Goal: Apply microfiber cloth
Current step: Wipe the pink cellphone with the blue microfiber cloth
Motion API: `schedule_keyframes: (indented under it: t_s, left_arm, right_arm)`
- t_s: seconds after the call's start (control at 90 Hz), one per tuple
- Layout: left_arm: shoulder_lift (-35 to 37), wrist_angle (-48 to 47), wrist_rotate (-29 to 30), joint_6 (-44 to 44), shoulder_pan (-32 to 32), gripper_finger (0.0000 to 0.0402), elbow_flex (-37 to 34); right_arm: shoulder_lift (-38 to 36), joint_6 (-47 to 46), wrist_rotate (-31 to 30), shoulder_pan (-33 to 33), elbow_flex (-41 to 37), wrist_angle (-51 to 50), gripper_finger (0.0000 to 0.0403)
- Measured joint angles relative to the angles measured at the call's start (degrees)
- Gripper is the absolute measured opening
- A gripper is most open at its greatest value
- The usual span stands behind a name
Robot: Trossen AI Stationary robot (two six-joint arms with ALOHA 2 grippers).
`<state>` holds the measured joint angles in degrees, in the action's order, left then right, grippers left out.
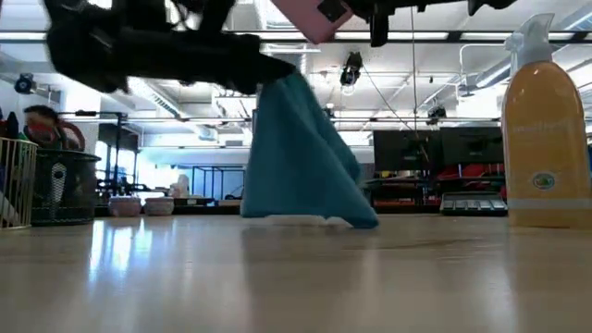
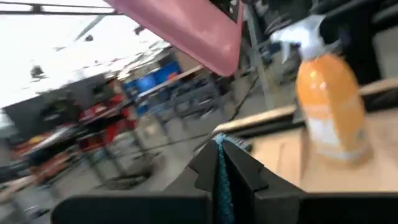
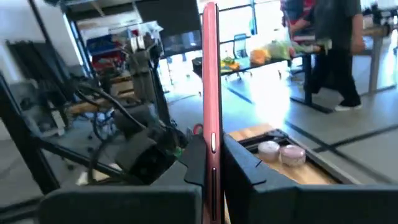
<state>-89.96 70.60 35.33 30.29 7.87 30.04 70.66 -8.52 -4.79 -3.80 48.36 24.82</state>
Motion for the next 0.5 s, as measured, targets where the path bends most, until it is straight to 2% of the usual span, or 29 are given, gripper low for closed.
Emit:
schedule_keyframes:
  t_s: [0.089, 0.311, 0.4, 0.5]
  left_arm:
    - [4.1, -0.2, 6.3, 4.0, 3.1, 0.0, -3.7]
    - [16.7, -0.1, 16.1, 8.7, 7.4, 0.0, -13.1]
    - [21.3, 0.0, 16.9, 8.2, 7.2, 0.0, -16.8]
    - [25.3, 0.0, 16.3, 8.0, 6.8, 0.0, -19.7]
  right_arm:
    - [0.1, 3.0, -1.2, 0.7, 0.0, -3.3, 0.0009]
    - [0.6, 6.7, -1.0, 5.8, -0.1, -11.7, 0.0009]
    - [0.3, 9.5, -1.1, 9.2, -0.1, -17.4, 0.0009]
    - [1.5, 8.3, -3.4, 12.2, -0.1, -18.3, 0.0009]
